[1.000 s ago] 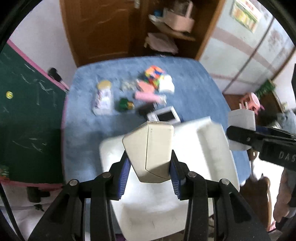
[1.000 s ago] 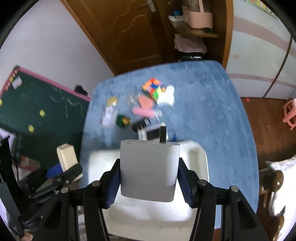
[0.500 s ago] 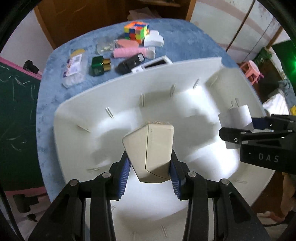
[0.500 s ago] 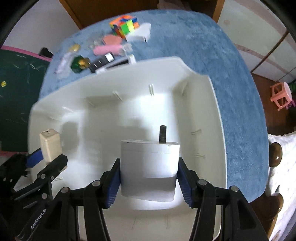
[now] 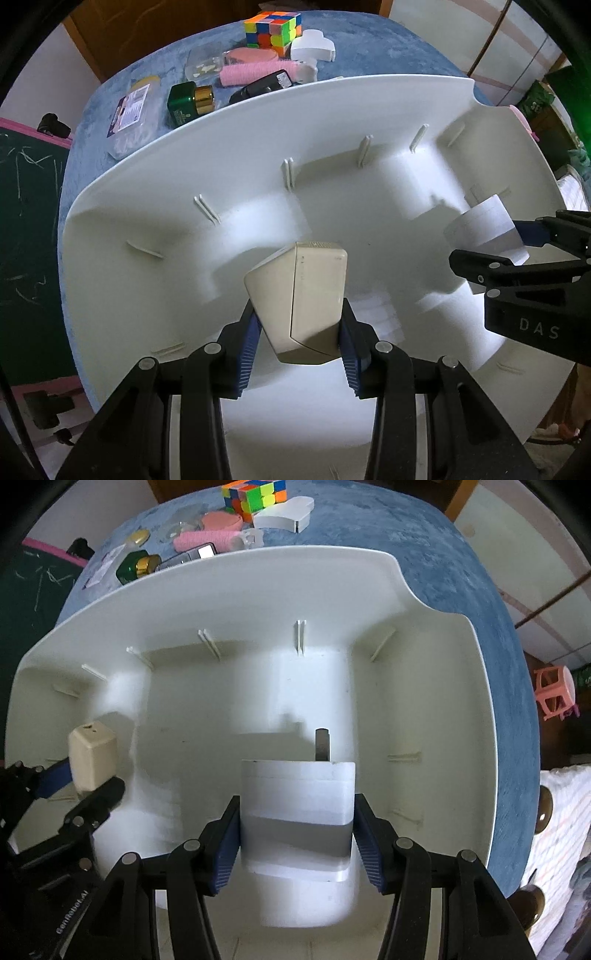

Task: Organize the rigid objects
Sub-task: 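Carry wedge into white tray with left tool while right tool carries charger, then open left tool on wedge while right tool releases charger in tray, then move both tools back from the tray toward the objects on the table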

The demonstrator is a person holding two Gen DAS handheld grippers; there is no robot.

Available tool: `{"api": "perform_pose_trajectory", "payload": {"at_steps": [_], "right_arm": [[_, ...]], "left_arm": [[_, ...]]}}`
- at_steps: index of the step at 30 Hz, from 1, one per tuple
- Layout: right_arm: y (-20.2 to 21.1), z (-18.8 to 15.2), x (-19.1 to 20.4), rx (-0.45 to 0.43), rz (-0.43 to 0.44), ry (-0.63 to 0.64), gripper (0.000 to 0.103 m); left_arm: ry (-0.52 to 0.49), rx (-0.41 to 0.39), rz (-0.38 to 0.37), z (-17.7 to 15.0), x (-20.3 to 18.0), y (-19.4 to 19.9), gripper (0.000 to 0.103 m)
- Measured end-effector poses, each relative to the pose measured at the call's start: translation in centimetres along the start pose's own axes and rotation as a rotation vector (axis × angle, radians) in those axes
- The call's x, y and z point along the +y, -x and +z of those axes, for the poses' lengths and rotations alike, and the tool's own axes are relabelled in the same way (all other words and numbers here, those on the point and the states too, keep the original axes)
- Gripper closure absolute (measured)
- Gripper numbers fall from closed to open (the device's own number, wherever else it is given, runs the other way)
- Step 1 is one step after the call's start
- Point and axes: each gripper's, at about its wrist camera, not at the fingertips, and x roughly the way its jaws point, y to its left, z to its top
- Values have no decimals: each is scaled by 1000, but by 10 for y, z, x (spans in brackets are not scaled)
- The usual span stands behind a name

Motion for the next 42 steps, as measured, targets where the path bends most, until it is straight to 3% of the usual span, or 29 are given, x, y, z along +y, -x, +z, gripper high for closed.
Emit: {"api": "perform_pose_trajectory", "payload": {"at_steps": [4,13,18,20,42], "right_arm": [[-3,1,1,10,-6,17,46],[30,5,12,-88,-45,74,39],[53,10,8,-122,-36,59,38],[60,8,4,-130,-21,45,38],[125,9,8,-230,47,1,38]], "left_arm": [[-4,15,-3,4,0,-4,59],[7,34,-9,5,-3,5,59],[16,16,-20,4,0,18,39],[23,1,-22,6,2,26,37],[75,-154,-2,26,24,110,35]]}}
